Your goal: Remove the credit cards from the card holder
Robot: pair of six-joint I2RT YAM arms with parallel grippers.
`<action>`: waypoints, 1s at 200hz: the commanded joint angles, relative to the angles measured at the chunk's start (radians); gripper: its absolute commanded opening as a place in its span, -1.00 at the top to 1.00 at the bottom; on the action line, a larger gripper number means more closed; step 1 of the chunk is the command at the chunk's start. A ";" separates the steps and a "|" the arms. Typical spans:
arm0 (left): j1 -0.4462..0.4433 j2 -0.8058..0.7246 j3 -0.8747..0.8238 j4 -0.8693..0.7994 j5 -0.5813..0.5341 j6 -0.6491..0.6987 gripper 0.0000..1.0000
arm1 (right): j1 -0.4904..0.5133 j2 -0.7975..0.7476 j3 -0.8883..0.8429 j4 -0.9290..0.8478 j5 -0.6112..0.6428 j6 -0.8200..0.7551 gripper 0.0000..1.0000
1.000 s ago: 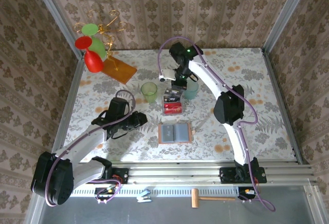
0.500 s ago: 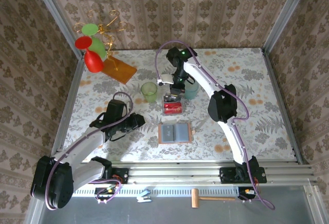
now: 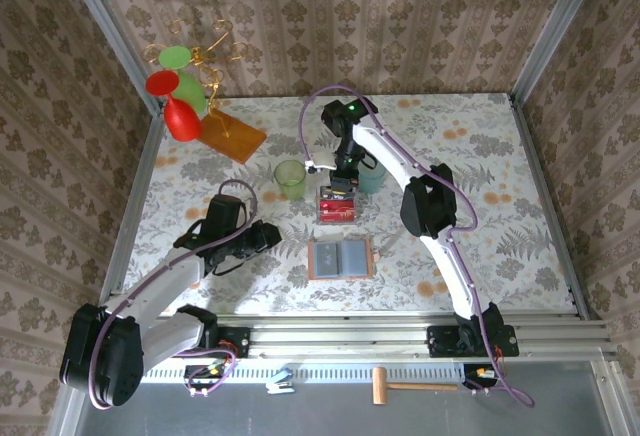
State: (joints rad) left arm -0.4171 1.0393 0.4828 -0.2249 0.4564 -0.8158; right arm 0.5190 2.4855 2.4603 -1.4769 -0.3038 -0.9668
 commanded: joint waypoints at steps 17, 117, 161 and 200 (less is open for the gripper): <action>0.011 -0.014 -0.012 -0.009 0.006 -0.010 0.54 | 0.009 -0.013 0.027 -0.033 -0.011 0.042 0.65; 0.008 0.068 0.019 0.062 0.050 -0.001 0.54 | 0.016 -0.319 -0.251 0.241 0.003 0.247 0.54; -0.012 0.124 0.015 0.148 0.064 -0.010 0.55 | 0.065 -0.526 -0.602 0.550 0.002 0.499 0.53; -0.022 0.171 0.027 0.202 0.092 0.010 0.57 | 0.114 -0.684 -0.900 0.851 0.016 0.843 0.52</action>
State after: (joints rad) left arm -0.4316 1.1873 0.4801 -0.0769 0.5102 -0.8181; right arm 0.6079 1.9045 1.6901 -0.8669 -0.2962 -0.4023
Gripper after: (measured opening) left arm 0.218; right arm 0.237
